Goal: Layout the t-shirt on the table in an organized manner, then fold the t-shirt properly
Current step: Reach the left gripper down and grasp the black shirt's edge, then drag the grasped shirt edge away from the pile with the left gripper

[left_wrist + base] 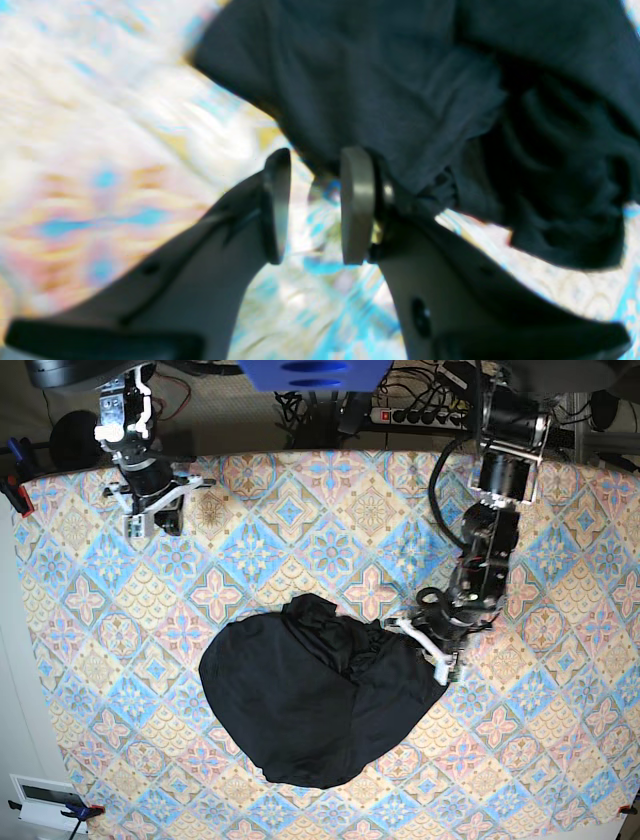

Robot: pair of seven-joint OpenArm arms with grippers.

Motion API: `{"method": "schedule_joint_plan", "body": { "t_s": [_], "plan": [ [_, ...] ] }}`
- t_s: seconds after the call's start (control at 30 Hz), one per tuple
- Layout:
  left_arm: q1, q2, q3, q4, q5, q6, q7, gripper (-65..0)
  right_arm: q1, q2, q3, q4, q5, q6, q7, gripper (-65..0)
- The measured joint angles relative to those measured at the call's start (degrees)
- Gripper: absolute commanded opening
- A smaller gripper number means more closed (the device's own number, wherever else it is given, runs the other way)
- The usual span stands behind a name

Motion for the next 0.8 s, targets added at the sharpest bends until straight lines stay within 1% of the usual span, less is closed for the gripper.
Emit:
{"method": "schedule_joint_plan", "body": {
  "t_s": [0.07, 0.13, 0.2, 0.3, 0.4, 0.43, 0.47, 0.5, 0.57, 0.63, 0.67, 0.7, 0.77, 0.8],
  "plan": [
    [-1.86, 1.75, 1.29, -2.73, 1.97, 0.02, -0.04, -46.1, -0.13, -0.02, -0.15, 0.0, 0.0, 0.13, -0.26, -65.0],
    [-3.02, 3.48, 1.73, -4.48, 3.82, 0.22, -0.61, -42.6, -0.11, 0.22, 0.07, 0.0, -0.11, -0.31, -0.2, -65.0],
    [-3.41, 4.15, 2.97, -4.79, 4.02, 0.2, -0.52, -40.2, -0.07, 0.46, 0.17, 0.0, -0.24, -0.28, -0.04, -65.0],
    [-3.48, 4.5, 5.27, -5.53, 4.39, 0.17, -0.66, -39.8, -0.26, 0.22, 0.13, 0.0, -0.24, -0.26, -0.17, -65.0],
    [-4.5, 4.7, 5.68, -9.18, 4.17, -0.07, -0.96, -40.0, -0.28, 0.2, 0.11, 0.0, -0.2, -0.26, -0.2, -65.0],
    [-5.27, 4.87, 5.62, -11.04, 3.96, -0.26, -1.38, -41.3, -0.2, 0.2, 0.13, 0.0, -0.22, -0.28, -0.11, -65.0],
    [-6.16, 4.98, 5.55, -12.46, 4.0, -0.17, -1.57, -45.1, -0.2, 0.33, 0.13, 0.0, -0.22, -0.24, -0.07, -65.0],
    [-6.58, 5.01, 5.57, -12.83, 4.02, -0.15, -2.03, -50.7, -0.22, 0.28, 0.13, 0.0, -0.22, -0.24, -0.04, -65.0],
    [-6.54, 4.85, 5.53, -12.81, 4.15, -0.17, -5.25, -65.0, -0.07, 0.26, 0.13, 0.0, -0.22, -0.24, -0.13, -65.0],
    [-6.03, 2.99, 5.42, -11.04, 3.37, -0.33, -5.01, -64.8, -0.02, 0.2, 0.13, 0.0, -0.24, -0.24, -0.02, -65.0],
    [-5.42, 1.9, 4.5, -8.72, 3.52, -0.09, -4.72, -63.4, -0.07, 0.22, 0.13, 0.0, -0.26, -0.24, -0.24, -65.0],
    [-4.83, 0.7, 3.06, -6.21, 3.56, -0.09, -4.83, -64.7, -0.07, 0.39, 0.11, -0.02, -0.26, -0.24, -0.26, -65.0],
    [-3.69, -1.53, -0.74, -0.44, 3.58, -0.04, -5.27, -65.0, 0.11, 0.57, -1.07, -0.02, -0.28, -0.33, -0.04, -65.0],
    [-3.3, -2.38, -2.54, 2.47, 3.72, 0.66, -5.55, -65.0, 0.24, 0.59, -2.29, -0.02, -0.26, -0.33, -0.09, -65.0]
  ]
}}
